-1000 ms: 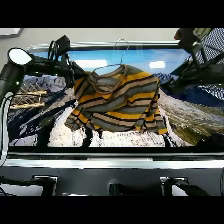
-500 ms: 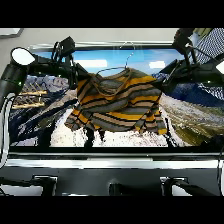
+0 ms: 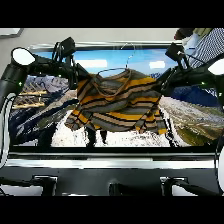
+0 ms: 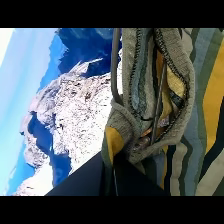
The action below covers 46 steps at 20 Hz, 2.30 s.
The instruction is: Fold the clothes and pants, and hang the long-sleeved shirts on hangers.
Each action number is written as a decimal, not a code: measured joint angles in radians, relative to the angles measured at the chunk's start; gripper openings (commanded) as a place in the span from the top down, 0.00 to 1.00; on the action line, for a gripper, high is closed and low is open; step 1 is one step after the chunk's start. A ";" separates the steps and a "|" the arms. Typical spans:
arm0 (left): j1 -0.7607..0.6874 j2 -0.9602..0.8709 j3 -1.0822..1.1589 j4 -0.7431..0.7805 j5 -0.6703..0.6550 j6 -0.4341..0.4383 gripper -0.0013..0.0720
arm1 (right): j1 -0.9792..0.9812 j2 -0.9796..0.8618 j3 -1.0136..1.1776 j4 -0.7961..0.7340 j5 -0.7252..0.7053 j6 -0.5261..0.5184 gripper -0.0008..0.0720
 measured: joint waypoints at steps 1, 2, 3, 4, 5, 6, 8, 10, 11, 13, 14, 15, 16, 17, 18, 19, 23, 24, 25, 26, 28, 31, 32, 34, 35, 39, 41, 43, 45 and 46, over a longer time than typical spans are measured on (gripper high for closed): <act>0.000 0.000 0.000 0.000 0.000 0.000 0.96 | 0.000 -0.002 0.000 -0.016 -0.001 -0.003 0.36; 0.000 0.000 0.000 0.000 0.000 0.000 0.96 | 0.000 -0.005 0.000 -0.027 -0.006 -0.003 0.36; 0.000 0.000 0.000 0.000 0.000 0.000 0.96 | 0.000 -0.010 0.000 -0.035 -0.011 -0.003 0.36; 0.000 0.000 0.000 0.000 0.000 0.000 0.96 | 0.000 -0.014 0.000 -0.042 -0.013 -0.003 0.36; 0.000 0.000 0.000 -0.001 0.000 0.000 0.96 | 0.000 -0.020 0.000 -0.048 -0.018 -0.003 0.36; 0.000 0.000 0.000 -0.001 -0.001 0.000 0.96 | 0.000 -0.026 0.000 -0.051 -0.018 -0.003 0.40; 0.000 0.000 0.000 -0.001 -0.002 0.000 0.96 | 0.000 -0.036 0.000 -0.056 -0.021 -0.002 0.49; 0.000 0.000 0.000 0.000 -0.003 0.000 0.96 | 0.000 -0.042 0.000 -0.059 -0.025 0.001 0.65; 0.000 0.000 0.000 0.000 -0.004 0.000 0.96 | 0.000 -0.045 0.000 -0.059 -0.026 0.005 0.66; 0.000 0.000 0.000 0.000 -0.004 0.000 0.96 | 0.000 -0.047 0.000 -0.060 -0.026 0.009 0.96; 0.000 0.000 0.000 0.001 0.003 -0.004 0.96 | 0.000 -0.048 0.000 -0.064 -0.014 0.002 0.95; 0.000 0.000 0.000 0.004 0.003 -0.002 0.96 | 0.000 -0.048 0.000 -0.066 -0.010 0.005 0.95; 0.001 0.000 0.000 0.004 0.003 -0.002 0.96 | 0.000 -0.048 0.000 -0.063 -0.008 0.006 0.95; 0.000 0.000 0.000 0.003 0.000 -0.003 0.96 | 0.000 -0.048 0.000 -0.066 -0.002 0.010 0.95; 0.000 0.000 0.000 0.000 0.000 -0.002 0.96 | 0.000 -0.047 0.000 -0.063 0.006 0.012 0.96; 0.000 0.000 0.000 0.001 0.000 -0.002 0.96 | 0.000 -0.044 0.000 -0.064 0.012 0.013 0.96; 0.000 0.000 0.000 -0.004 0.000 -0.020 0.70 | -0.001 -0.008 0.000 -0.066 0.045 0.020 0.97; 0.000 0.000 0.000 -0.009 0.005 -0.032 0.51 | 0.000 0.008 0.000 -0.061 0.057 0.024 0.97; 0.000 0.000 0.000 -0.010 0.008 -0.051 0.36 | 0.000 0.026 0.000 -0.059 0.063 0.023 0.97; 0.000 0.000 0.000 -0.010 0.026 -0.089 0.26 | 0.000 0.047 0.000 -0.063 0.075 0.028 0.97; 0.003 0.003 0.000 -0.005 0.079 -0.187 0.21 | 0.000 0.092 0.000 -0.086 0.092 0.042 0.97; 0.010 0.009 0.004 -0.004 0.147 -0.349 0.12 | 0.000 0.162 0.000 -0.122 0.107 0.080 0.97; 0.015 0.011 0.005 -0.003 0.162 -0.397 0.12 | 0.000 0.186 0.000 -0.136 0.113 0.097 0.97; 0.031 0.019 0.009 -0.003 0.183 -0.504 0.12 | 0.000 0.234 0.000 -0.166 0.121 0.134 0.97; 0.044 0.025 0.010 -0.003 0.189 -0.566 0.12 | 0.000 0.259 0.000 -0.183 0.125 0.153 0.97; 0.111 0.060 0.011 -0.002 0.197 -0.807 0.12 | 0.000 0.371 0.000 -0.275 0.123 0.209 0.97; 0.143 0.083 0.011 -0.002 0.173 -0.884 0.12 | 0.000 0.426 0.000 -0.324 0.125 0.209 0.96; 0.166 0.103 0.011 -0.001 0.136 -0.929 0.12 | 0.000 0.473 0.000 -0.356 0.142 0.198 0.96; 0.176 0.119 0.011 -0.001 0.103 -0.955 0.12 | 0.000 0.506 0.000 -0.370 0.175 0.201 0.96; 0.180 0.125 0.011 -0.001 0.088 -0.963 0.12 | 0.000 0.515 0.000 -0.373 0.185 0.225 0.96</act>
